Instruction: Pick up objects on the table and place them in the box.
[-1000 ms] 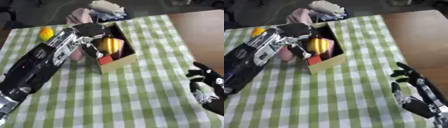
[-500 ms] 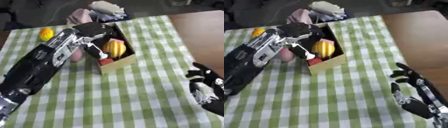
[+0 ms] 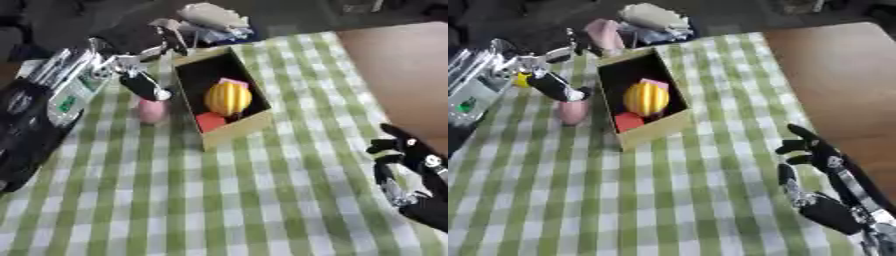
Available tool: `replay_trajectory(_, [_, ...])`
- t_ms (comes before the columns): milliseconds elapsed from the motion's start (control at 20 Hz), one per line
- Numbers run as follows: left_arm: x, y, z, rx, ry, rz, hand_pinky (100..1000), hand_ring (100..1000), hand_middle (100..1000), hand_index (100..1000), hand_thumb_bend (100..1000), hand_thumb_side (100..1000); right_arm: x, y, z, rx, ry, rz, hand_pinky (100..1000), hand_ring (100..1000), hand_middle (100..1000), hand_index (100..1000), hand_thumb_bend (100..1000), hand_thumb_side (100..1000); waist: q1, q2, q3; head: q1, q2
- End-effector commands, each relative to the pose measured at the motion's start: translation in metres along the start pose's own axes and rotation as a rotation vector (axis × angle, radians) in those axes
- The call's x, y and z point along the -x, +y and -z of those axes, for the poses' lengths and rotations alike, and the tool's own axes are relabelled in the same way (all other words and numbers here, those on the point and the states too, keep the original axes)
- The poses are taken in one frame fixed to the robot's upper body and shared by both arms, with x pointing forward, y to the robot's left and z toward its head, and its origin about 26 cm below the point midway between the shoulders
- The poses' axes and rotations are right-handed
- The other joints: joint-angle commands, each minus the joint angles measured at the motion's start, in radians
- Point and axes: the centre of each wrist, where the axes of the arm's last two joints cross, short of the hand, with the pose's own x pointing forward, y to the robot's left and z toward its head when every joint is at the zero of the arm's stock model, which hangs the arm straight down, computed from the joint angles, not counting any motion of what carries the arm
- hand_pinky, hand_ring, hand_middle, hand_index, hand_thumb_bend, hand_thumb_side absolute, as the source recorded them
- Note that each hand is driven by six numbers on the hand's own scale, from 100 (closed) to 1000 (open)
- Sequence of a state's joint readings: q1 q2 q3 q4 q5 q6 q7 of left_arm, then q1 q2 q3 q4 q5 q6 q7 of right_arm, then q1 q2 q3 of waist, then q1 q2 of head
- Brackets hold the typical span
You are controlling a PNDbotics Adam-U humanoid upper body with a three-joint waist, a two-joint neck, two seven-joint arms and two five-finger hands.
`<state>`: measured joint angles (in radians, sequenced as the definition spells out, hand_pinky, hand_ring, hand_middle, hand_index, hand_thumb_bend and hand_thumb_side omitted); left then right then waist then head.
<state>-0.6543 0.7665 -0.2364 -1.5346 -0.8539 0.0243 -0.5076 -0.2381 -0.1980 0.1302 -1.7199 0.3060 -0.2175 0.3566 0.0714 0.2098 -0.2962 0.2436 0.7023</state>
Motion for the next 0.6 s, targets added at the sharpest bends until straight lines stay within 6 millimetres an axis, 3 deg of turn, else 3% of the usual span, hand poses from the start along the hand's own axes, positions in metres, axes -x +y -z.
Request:
replay_trajectory(50, [0.024, -0.001, -0.002, 0.022, 0.097, 0.000, 747, 715, 758, 852, 395, 281, -0.003, -0.006, 0.002, 0.007, -0.014, -0.018, 737, 889, 694, 986, 100, 470, -0.013, -0.013, 0.002, -0.003, -0.011])
replay_trajectory(600, [0.029, -0.047, 0.022, 0.146, 0.134, -0.015, 756, 733, 781, 867, 419, 393, -0.004, -0.004, 0.002, 0.005, -0.019, -0.010, 737, 890, 694, 986, 100, 470, -0.016, -0.011, -0.008, 0.000, -0.008])
